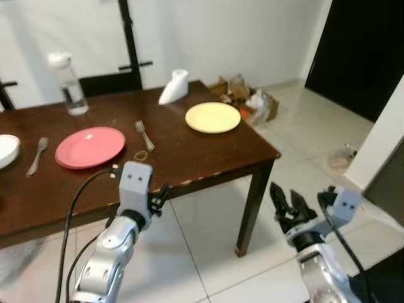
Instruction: Setting the table
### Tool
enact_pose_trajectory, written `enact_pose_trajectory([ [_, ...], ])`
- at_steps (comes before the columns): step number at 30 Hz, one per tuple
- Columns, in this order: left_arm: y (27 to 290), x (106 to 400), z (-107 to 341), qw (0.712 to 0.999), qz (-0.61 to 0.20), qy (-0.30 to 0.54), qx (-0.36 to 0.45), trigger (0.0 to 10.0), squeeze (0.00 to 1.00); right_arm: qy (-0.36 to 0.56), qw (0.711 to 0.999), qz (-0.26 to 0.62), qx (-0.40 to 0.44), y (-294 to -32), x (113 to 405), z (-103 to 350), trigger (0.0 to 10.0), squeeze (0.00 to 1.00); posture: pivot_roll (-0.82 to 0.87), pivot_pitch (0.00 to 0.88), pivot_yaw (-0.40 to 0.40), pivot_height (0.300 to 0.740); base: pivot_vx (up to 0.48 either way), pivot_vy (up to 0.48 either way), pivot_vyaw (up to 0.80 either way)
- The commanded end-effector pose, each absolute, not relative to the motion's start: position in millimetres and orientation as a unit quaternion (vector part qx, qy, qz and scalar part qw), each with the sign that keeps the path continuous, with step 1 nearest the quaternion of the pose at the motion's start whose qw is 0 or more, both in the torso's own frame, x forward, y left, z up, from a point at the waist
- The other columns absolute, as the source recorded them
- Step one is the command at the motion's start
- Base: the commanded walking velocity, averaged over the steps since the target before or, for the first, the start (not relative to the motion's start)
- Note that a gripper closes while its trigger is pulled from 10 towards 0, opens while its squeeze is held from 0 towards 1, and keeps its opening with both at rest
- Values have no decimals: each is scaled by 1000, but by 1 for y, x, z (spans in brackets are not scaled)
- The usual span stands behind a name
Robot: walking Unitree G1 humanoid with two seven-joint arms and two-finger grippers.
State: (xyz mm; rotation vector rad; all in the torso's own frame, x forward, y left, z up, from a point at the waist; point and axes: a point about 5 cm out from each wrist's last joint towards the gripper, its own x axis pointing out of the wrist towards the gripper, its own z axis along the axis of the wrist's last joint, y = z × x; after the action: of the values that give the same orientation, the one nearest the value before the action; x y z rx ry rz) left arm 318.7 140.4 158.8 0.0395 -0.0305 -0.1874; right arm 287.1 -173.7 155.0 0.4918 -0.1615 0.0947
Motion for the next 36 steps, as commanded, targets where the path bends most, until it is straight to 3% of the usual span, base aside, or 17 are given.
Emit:
enact_pose_trajectory([
  [1,141,315,150,996,-89,-2,21,10000,0,-67,967,52,241,-173,286,151,10000,0,-18,4,87,740,-364,0,0],
  [16,141,311,142,997,-74,22,6,10000,0,-57,961,69,262,-170,284,148,10000,0,-10,15,79,740,-24,0,0],
  [36,148,312,130,997,-3,60,45,10000,0,-60,954,118,268,-158,279,150,10000,0,-8,21,77,740,0,0,761],
])
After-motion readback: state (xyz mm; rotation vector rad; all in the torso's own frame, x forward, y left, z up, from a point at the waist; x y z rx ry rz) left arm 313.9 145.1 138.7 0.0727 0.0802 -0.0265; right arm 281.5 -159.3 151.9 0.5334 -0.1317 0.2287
